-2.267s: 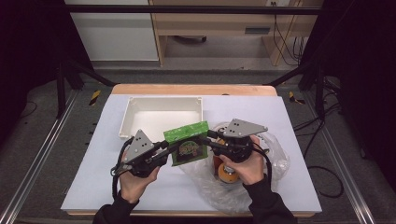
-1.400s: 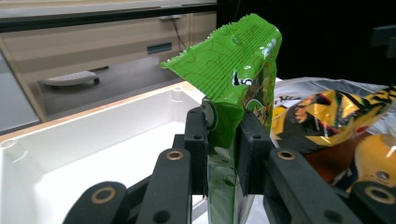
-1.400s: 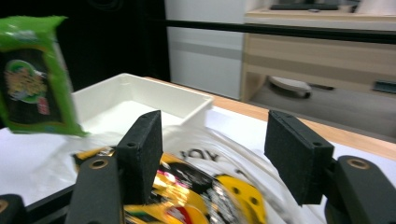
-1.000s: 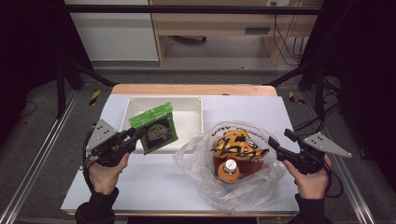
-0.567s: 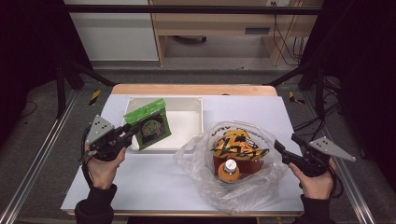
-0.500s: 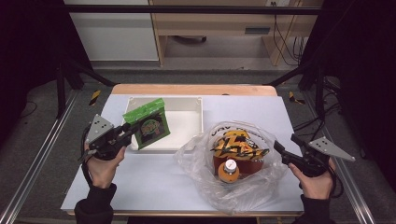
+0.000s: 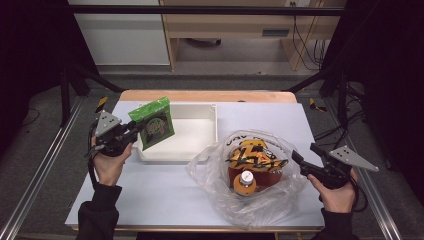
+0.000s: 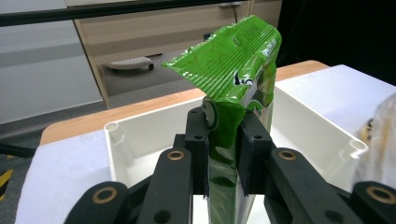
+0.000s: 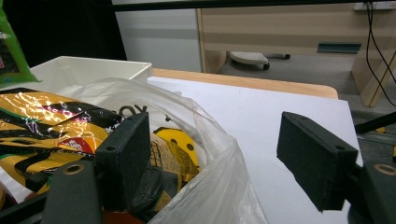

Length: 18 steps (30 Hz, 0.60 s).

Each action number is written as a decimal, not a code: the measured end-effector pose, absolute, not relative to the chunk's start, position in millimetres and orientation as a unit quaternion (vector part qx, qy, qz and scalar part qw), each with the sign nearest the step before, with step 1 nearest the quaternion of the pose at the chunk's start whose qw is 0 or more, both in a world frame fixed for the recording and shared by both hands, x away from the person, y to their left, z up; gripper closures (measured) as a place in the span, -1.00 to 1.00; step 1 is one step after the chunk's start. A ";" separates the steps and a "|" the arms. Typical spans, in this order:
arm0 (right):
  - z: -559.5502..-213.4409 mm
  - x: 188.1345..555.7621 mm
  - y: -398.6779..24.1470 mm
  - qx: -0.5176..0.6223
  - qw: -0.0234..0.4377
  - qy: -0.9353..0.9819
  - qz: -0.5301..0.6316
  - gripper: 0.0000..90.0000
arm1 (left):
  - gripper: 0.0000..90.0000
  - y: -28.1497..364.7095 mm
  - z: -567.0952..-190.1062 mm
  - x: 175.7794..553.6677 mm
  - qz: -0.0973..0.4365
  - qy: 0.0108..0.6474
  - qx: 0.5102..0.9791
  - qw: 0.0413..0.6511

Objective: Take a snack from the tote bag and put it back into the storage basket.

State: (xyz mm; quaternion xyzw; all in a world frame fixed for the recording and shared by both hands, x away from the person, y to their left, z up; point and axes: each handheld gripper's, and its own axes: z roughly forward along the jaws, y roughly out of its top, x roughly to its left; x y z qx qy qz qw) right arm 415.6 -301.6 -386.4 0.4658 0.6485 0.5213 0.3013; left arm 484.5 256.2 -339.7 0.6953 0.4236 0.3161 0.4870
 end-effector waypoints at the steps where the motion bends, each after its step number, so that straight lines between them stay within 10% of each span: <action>1: -386.6 415.8 -301.4 0.466 0.301 0.649 0.521 -0.42 | 0.70 257.7 -339.4 488.3 0.315 0.425 0.694 0.489; 18: -389.0 418.6 -298.4 0.465 0.295 0.652 0.521 -0.42 | 0.70 263.8 -348.4 542.7 0.327 0.451 0.691 0.461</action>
